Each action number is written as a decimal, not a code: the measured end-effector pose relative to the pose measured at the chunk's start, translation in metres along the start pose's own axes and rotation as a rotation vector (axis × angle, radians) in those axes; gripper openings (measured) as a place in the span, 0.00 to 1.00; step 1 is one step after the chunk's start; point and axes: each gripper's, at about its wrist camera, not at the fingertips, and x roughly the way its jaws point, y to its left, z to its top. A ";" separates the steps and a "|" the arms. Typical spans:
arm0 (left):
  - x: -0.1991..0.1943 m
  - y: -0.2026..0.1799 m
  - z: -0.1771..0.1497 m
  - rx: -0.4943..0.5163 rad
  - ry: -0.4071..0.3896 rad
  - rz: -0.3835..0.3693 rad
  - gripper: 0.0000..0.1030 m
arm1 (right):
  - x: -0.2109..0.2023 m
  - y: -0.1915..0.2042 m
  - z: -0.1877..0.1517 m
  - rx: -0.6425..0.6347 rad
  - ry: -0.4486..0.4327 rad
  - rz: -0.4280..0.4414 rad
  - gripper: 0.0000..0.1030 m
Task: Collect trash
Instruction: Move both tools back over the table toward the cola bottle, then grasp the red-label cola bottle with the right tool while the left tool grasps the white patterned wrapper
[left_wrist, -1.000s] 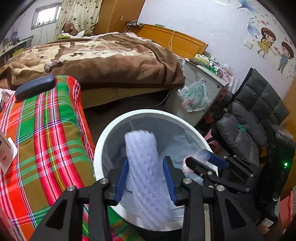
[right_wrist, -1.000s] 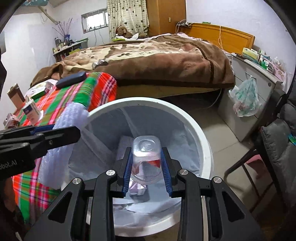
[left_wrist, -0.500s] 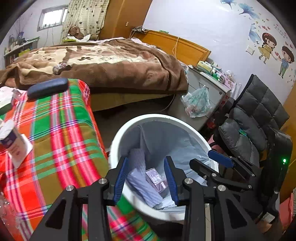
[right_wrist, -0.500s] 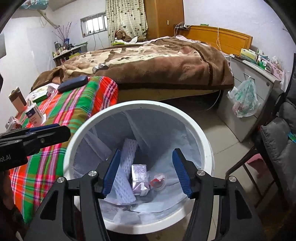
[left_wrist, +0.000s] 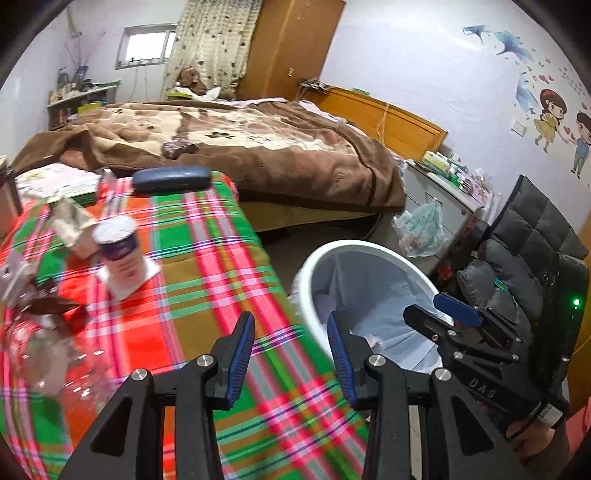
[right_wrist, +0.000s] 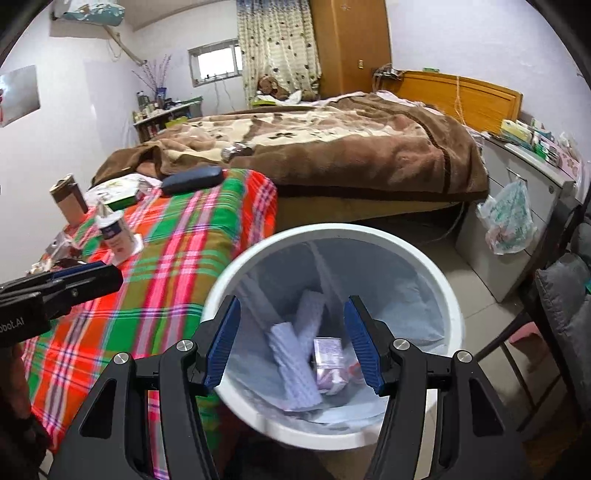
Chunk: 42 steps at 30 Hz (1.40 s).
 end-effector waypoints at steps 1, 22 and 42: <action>-0.005 0.004 -0.002 -0.008 -0.007 0.010 0.40 | -0.001 0.004 0.000 -0.005 -0.001 0.005 0.58; -0.105 0.130 -0.051 -0.171 -0.092 0.236 0.51 | 0.001 0.117 -0.004 -0.219 0.004 0.220 0.58; -0.155 0.280 -0.062 -0.300 -0.107 0.367 0.61 | 0.030 0.237 0.001 -0.433 0.047 0.388 0.58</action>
